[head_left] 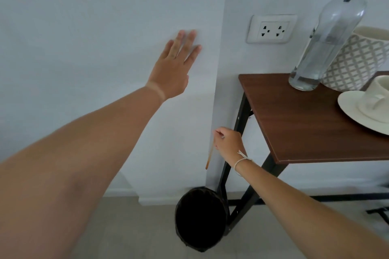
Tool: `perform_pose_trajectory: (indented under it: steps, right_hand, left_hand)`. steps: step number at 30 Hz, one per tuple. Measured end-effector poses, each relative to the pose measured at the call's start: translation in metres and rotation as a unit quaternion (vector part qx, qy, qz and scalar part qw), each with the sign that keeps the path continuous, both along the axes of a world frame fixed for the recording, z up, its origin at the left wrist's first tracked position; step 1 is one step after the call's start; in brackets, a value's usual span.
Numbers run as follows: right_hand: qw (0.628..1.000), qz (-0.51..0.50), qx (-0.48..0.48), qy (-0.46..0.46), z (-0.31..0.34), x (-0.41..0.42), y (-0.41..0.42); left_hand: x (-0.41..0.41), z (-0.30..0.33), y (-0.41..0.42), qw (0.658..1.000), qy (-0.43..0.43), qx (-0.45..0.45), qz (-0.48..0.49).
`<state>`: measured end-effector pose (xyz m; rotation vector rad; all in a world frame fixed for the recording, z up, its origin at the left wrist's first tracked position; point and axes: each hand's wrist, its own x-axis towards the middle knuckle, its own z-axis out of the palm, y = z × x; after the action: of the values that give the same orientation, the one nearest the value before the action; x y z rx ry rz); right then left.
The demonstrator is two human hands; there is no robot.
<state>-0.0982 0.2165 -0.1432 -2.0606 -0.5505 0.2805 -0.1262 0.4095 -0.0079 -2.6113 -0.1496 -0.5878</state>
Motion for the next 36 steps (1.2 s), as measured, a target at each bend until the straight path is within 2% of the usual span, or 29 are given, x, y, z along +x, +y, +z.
perform_pose_trajectory:
  steps: [9, 20, 27, 36]
  right_hand:
    - [0.996, 0.032, -0.076, 0.045, -0.061, -0.013, -0.004]
    - [0.989, 0.057, -0.127, 0.054, -0.091, -0.026, -0.009]
    - [0.988, 0.057, -0.133, 0.045, -0.088, -0.026, -0.014]
    - [0.995, 0.058, -0.076, 0.002, -0.050, -0.014, -0.001]
  left_hand:
    - [-0.001, -0.013, 0.000, 1.000, 0.013, 0.014, 0.005]
    - [0.000, -0.016, 0.001, 1.000, 0.001, 0.014, -0.002]
    - [-0.001, -0.017, 0.002, 1.000, 0.006, 0.021, 0.004]
    - [-0.001, -0.015, 0.003, 1.000, 0.010, 0.016, -0.001]
